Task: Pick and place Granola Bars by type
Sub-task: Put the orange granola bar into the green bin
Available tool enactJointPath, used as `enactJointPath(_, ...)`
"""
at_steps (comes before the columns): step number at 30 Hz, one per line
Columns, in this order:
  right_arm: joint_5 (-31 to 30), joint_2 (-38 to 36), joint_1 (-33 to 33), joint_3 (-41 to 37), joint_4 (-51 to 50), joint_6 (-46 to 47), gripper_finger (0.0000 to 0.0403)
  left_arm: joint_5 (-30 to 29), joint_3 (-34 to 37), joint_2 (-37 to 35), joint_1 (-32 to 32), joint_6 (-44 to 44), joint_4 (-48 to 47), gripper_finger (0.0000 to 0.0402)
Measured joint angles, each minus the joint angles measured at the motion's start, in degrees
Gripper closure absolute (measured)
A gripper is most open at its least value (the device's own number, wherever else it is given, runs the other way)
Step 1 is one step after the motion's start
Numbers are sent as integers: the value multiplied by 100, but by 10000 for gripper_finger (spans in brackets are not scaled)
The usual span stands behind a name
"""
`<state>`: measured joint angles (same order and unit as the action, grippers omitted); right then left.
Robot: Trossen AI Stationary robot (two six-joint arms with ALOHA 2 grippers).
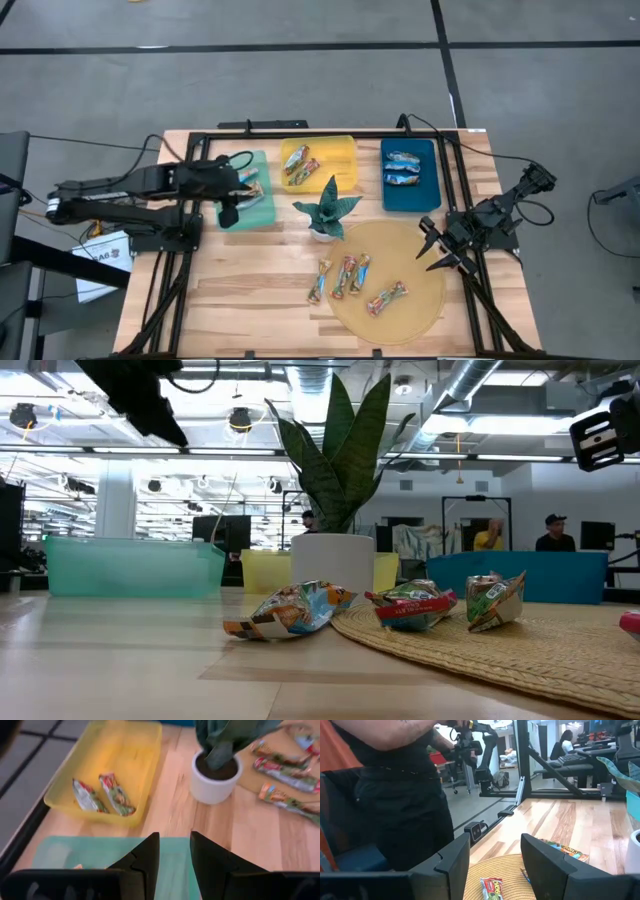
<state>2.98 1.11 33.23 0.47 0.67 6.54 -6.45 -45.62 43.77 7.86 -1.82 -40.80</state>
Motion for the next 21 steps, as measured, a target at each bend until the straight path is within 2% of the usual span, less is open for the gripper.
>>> enactJointPath(11, 0, 1, 0, 0, 0, 1, 234, 1, 824, -1253, -733, -487, 883, 299)
enactJointPath(16, 0, 0, 0, 0, 0, 1, 234, -16, 973, -1399, -1143, -483, 1294, 299)
enactJointPath(21, 0, 1, 2, 0, 0, -1, 234, -25, 1142, -1425, -1633, -142, 2197, 299)
